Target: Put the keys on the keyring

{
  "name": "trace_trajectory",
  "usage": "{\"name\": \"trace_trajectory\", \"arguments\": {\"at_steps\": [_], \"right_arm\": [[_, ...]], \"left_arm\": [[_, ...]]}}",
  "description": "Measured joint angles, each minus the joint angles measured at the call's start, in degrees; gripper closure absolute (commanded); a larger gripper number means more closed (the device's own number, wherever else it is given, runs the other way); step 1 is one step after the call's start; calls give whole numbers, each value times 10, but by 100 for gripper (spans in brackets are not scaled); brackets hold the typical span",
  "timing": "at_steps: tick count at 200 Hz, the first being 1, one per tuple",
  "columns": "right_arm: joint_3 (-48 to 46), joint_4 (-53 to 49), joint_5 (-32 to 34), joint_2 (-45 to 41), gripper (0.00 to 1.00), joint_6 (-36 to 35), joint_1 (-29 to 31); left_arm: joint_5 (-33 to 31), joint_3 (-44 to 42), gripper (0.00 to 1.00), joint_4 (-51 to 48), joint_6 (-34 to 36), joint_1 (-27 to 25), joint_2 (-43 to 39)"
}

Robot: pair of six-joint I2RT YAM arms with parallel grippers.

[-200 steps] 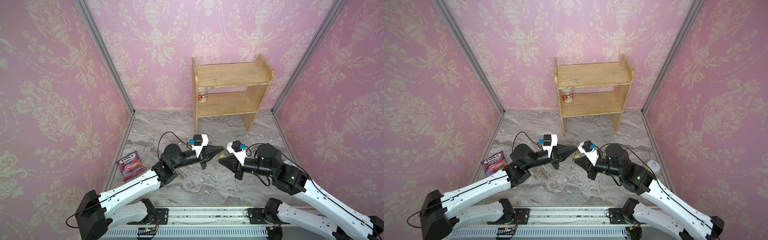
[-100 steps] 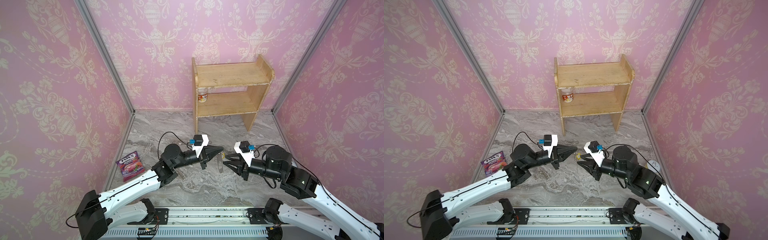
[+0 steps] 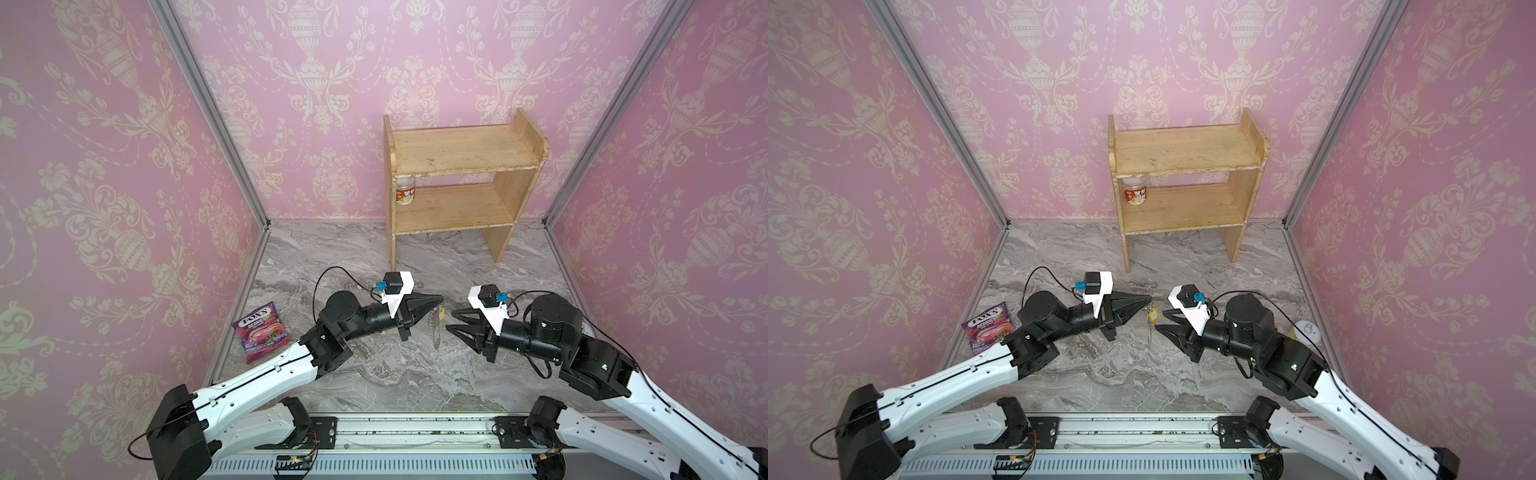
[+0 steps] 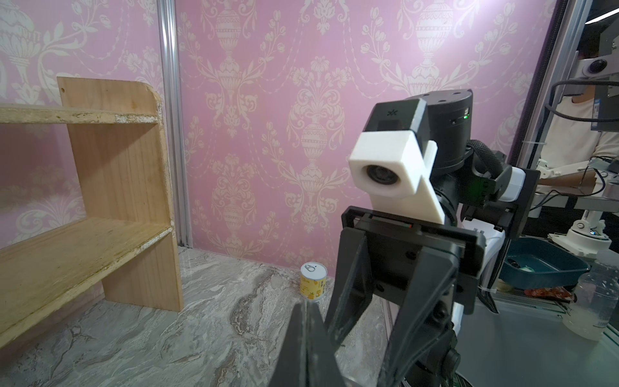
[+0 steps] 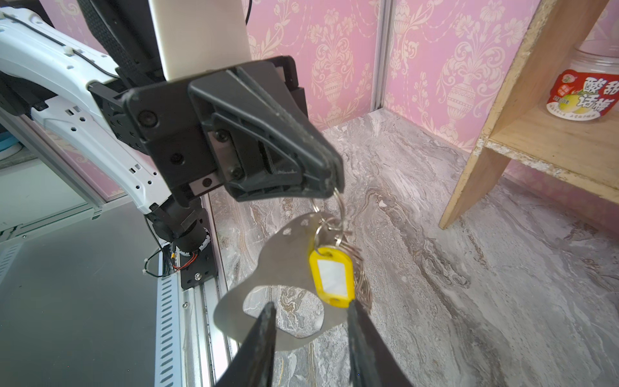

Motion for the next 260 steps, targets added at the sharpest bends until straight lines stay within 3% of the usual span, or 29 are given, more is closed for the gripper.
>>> {"name": "trace_trajectory", "arguments": {"at_steps": [156,225,260], "right_arm": [[-16,96,12,26,63,-21,33],[-19,121,28,46,66,-35,43],[-19,130,41,46,75,-38,44]], "left_arm": [[-9,-23,100,-2,0,0,-26],[-9,-23,100,-2,-1,0,-27],[-9,-23,100,-2,-1,0,-27]]}}
